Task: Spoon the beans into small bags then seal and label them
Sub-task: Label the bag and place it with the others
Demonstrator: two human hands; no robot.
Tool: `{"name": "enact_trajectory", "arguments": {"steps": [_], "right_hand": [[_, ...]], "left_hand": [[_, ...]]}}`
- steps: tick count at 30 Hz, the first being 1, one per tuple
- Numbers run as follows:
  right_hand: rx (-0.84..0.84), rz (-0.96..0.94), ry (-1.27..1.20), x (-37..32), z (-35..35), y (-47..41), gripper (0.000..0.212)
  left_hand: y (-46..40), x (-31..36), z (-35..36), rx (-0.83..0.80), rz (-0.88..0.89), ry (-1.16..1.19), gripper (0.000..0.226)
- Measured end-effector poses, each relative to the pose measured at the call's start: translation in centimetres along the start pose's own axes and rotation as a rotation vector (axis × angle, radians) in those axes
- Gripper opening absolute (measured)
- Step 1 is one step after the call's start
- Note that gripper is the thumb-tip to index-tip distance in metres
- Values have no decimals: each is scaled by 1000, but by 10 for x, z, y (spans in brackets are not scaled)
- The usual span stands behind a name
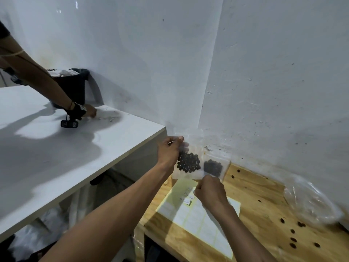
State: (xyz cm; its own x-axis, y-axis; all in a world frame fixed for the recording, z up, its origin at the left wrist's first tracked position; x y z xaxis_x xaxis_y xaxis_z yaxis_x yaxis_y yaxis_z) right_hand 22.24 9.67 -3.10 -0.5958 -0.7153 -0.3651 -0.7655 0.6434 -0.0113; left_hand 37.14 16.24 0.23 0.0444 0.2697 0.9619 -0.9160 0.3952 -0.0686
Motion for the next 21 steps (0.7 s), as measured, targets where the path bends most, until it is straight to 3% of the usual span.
{"name": "enact_trajectory", "arguments": {"steps": [4, 10, 17, 21], "right_hand": [[-25, 102, -38, -3, 0, -2, 34], [-152, 80, -129, 2, -4, -9, 36], [-238, 189, -914, 26, -28, -4, 25], [-63, 118, -1055, 29, -64, -6, 24]], "left_hand": [[2, 0, -1, -7, 0, -18, 23], [1, 3, -2, 3, -1, -24, 25], [2, 9, 5, -72, 3, -44, 26], [15, 7, 24, -145, 0, -46, 26]]}}
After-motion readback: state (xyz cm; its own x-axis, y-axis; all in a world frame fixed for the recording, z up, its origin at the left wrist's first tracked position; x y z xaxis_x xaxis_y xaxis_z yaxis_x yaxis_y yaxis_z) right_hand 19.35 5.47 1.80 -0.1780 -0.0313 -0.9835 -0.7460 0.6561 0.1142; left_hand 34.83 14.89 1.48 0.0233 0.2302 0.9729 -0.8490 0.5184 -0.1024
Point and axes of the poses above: each hand's wrist, its own y-axis away from the middle knuckle, its own z-axis out of the palm, x = y × z, the point moved 1 cm from there along -y, towards the middle knuckle, and after that the axes turned 2 degrees about y, right-handed, at the moved point
